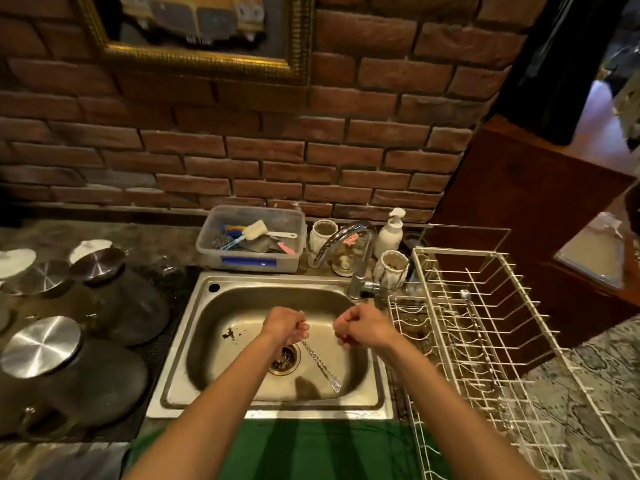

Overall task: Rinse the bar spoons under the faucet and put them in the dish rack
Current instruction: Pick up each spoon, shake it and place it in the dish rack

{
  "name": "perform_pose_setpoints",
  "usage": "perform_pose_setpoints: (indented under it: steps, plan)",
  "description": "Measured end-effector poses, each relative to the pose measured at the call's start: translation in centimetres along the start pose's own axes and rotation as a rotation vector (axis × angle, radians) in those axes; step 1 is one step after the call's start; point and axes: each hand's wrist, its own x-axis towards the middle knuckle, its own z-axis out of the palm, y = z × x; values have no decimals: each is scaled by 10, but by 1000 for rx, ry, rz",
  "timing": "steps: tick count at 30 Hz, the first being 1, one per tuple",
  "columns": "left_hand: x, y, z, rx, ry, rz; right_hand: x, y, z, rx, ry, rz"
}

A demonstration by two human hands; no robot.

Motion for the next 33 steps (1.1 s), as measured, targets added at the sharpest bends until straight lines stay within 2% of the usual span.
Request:
perform_pose_setpoints:
  steps: [3, 10, 14, 17, 18, 21, 23, 25, 29, 33]
  plan:
    - [24, -18, -16, -68, 15, -78, 34, 16, 24, 10, -6, 87]
    - [80, -56, -32, -189, 21, -315, 110, 69, 55, -147, 43, 262]
    - [116, -81, -36, -215, 24, -389, 155, 96, 68, -197, 31, 333]
    - [144, -95, -27, -337, 12, -438, 182, 113, 72, -243, -5, 352]
    - [154, -101, -28, -329, 55, -451, 192, 120, 74, -275, -18, 365]
    - [172, -115, -20, -357, -9, -528, 216, 140, 80, -369, -19, 377]
    - [186, -127, -13, -282, -12, -571, 229, 153, 88, -398, -16, 394]
    - [192, -131, -7, -331, -61, -592, 238, 163, 94, -441, 3, 407]
    - [214, -145, 4, -280, -40, -639, 250, 183, 103, -436, 84, 459]
    - [229, -154, 15, -250, -23, -680, 251, 198, 107, -396, 93, 482]
